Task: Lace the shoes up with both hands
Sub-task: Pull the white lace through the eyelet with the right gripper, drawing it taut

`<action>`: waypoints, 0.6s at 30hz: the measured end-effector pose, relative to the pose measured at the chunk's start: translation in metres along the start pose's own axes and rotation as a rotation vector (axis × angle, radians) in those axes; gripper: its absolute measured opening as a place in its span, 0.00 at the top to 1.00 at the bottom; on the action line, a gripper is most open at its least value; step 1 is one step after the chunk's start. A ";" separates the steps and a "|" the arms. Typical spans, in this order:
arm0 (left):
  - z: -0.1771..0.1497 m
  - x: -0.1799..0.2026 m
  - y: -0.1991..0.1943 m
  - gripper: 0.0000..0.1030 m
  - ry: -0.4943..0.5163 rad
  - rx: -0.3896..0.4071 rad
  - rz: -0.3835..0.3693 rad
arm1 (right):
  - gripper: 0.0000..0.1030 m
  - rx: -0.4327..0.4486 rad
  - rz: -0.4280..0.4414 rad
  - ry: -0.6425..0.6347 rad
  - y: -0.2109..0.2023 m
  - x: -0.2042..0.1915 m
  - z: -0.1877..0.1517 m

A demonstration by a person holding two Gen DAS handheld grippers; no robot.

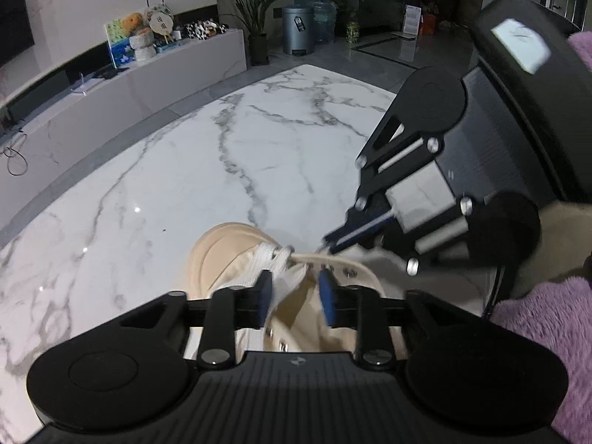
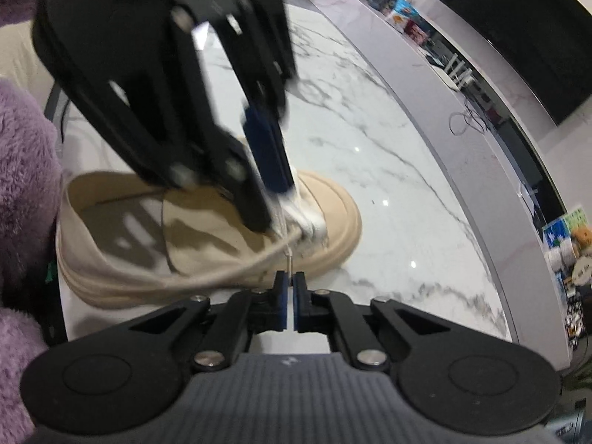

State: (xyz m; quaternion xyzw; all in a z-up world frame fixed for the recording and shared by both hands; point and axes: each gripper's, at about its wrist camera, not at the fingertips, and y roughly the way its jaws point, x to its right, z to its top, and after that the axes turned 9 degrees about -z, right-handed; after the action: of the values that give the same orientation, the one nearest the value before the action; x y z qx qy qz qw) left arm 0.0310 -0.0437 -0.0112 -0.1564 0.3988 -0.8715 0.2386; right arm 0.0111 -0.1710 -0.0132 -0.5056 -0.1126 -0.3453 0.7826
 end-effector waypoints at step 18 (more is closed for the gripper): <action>-0.026 -0.002 -0.028 0.73 -0.142 0.051 0.028 | 0.97 -0.293 -0.155 0.249 -0.072 0.038 -0.125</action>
State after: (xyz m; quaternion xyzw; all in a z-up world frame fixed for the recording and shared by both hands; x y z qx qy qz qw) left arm 0.0120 -0.0105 -0.0060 -0.2063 0.3606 -0.8647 0.2823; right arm -0.0295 -0.3137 0.0008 -0.5572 -0.0023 -0.4770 0.6797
